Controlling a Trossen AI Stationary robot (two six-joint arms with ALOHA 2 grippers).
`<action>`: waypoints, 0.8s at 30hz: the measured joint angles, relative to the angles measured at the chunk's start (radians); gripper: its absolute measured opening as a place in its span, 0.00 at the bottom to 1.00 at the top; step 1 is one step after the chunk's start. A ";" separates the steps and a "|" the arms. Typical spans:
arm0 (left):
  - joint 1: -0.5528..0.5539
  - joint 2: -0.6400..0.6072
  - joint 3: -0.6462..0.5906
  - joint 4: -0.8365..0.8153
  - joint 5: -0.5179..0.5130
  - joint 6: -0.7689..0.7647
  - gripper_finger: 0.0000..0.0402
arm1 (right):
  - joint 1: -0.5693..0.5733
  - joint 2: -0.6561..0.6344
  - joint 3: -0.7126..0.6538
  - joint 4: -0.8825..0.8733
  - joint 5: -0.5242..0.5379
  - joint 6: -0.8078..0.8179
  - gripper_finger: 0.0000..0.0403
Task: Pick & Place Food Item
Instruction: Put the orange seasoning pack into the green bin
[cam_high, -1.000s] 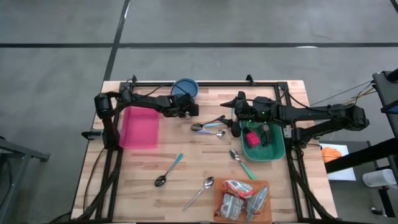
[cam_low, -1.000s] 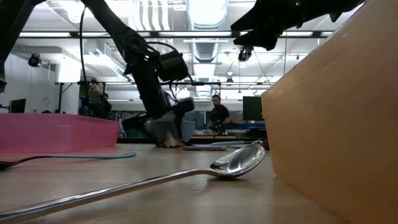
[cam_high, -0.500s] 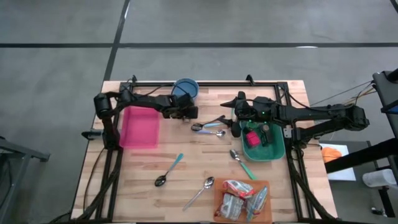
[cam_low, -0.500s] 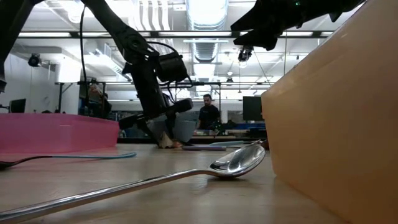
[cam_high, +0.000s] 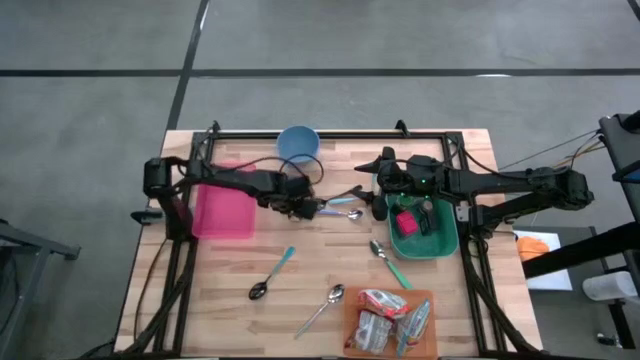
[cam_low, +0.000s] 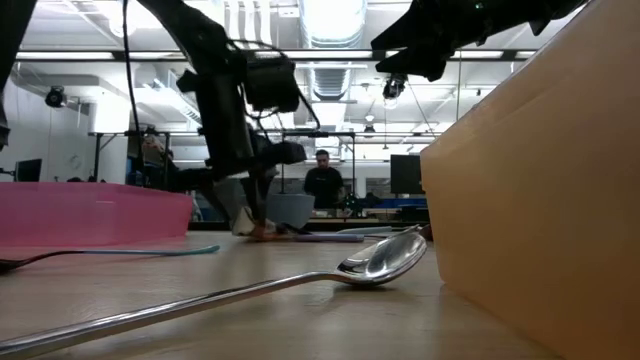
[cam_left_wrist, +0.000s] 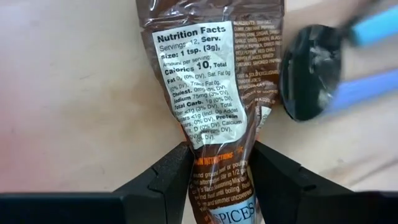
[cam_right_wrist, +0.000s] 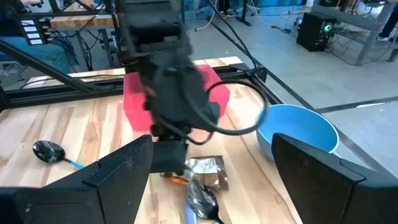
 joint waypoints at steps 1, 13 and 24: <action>-0.020 -0.007 0.000 0.000 -0.025 0.000 0.40 | 0.000 0.000 0.000 0.000 0.000 0.000 0.81; -0.293 -0.086 0.002 0.020 -0.444 -0.107 0.40 | 0.000 0.000 0.000 0.000 0.000 0.000 0.81; -0.371 -0.085 -0.111 0.567 -0.620 0.199 0.40 | 0.000 0.000 0.000 0.000 0.000 0.000 0.81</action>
